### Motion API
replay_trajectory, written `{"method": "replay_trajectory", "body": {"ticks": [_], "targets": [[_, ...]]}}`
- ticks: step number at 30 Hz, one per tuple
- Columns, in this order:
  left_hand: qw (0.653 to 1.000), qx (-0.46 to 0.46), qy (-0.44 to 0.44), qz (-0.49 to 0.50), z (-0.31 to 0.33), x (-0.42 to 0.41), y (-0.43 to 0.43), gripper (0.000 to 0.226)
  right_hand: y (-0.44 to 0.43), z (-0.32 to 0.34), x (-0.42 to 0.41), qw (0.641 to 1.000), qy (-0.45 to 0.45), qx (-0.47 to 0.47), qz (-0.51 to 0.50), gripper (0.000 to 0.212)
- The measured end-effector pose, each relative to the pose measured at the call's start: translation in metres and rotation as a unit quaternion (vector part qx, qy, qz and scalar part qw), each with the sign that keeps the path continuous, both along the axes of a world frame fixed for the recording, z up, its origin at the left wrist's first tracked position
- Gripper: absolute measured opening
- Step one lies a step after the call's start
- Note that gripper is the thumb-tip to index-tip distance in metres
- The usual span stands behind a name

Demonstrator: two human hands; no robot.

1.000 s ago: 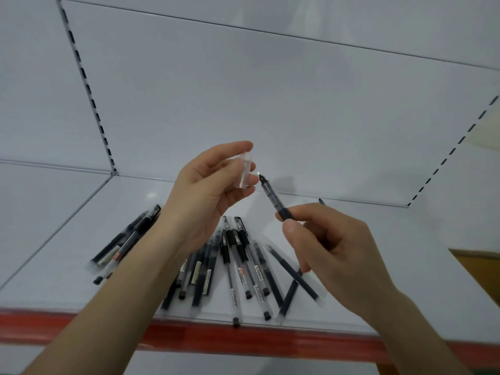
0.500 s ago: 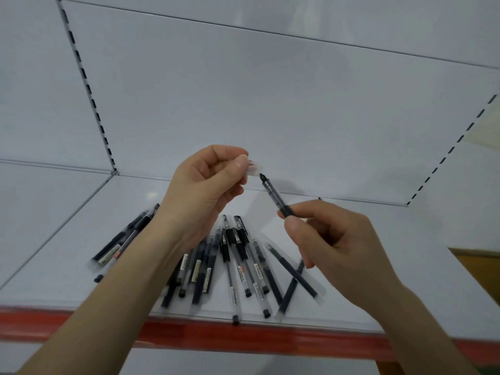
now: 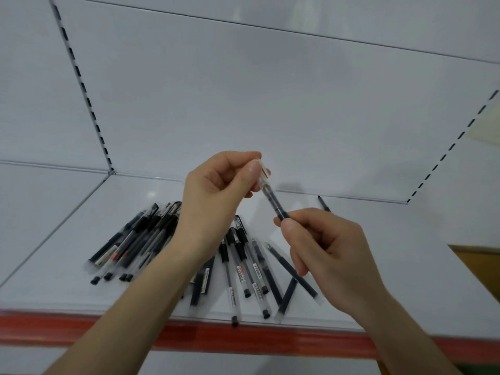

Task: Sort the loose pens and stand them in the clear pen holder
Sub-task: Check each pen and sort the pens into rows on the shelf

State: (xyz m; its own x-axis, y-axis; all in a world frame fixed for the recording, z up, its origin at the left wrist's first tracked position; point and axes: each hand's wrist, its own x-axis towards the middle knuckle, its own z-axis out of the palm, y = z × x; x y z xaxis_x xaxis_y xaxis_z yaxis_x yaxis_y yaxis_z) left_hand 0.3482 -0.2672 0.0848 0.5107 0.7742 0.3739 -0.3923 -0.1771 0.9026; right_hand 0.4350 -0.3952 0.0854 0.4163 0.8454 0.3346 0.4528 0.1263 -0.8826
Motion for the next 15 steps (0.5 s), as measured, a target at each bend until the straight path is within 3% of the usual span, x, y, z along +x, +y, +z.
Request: {"method": "replay_trajectory", "body": {"ticks": [6,9,11,15], "targets": [[1.000,-0.015,0.007,-0.007,-0.006,0.007,0.000,0.011,0.002,-0.004,0.002,1.000,-0.009,-0.018,-0.018,0.016],[0.995,0.037,0.087,0.014,-0.013,0.014,0.008,0.015,0.006,-0.005,0.022,0.997,-0.036,-0.061,-0.037,0.018],[0.973,0.125,0.190,0.047,-0.023,0.018,0.014,0.024,0.009,-0.016,0.040,0.986,-0.103,-0.105,-0.080,0.019],[0.889,0.274,0.358,0.084,-0.039,0.017,0.027,0.026,0.003,-0.052,0.062,0.931,-0.241,-0.244,-0.128,0.015]]}}
